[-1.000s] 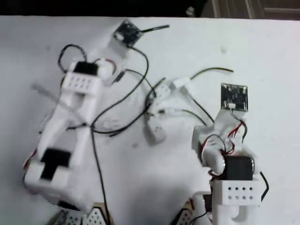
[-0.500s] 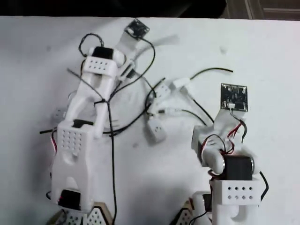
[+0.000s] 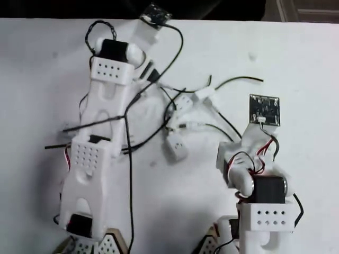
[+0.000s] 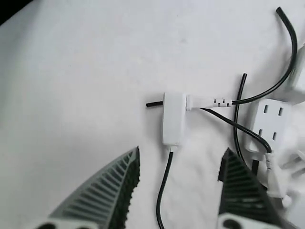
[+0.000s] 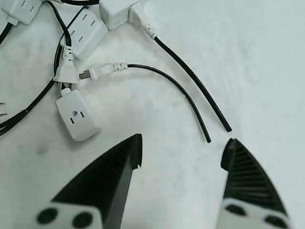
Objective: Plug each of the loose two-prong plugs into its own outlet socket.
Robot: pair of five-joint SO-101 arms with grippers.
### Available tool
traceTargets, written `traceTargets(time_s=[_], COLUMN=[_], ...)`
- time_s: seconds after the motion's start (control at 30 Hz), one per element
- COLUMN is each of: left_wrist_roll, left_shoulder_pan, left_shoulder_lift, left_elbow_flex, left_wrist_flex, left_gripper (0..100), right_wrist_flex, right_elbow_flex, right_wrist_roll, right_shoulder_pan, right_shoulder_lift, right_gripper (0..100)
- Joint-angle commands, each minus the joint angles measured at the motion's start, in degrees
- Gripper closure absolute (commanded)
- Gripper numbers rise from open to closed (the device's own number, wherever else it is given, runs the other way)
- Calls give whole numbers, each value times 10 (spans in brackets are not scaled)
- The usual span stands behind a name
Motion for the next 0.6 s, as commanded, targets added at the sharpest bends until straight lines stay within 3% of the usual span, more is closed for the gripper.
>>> traceTargets(time_s=[0.0, 0.37, 0.57], left_wrist_roll=[17, 12, -31], left_shoulder_pan=[11, -45, -75], left_shoulder_lift=[-8, -15, -36], left_elbow_flex=[-85, -91, -40], left_wrist_flex=[62, 70, 71], left_gripper=[741, 762, 762], right_wrist_flex=[0, -53, -54], right_elbow_flex=[-3, 53, 52], right_wrist_roll=[-7, -7, -7], right_shoulder_pan=[0, -26, -26], right_shoulder_lift=[3, -1, 0], right_gripper=[730, 730, 730])
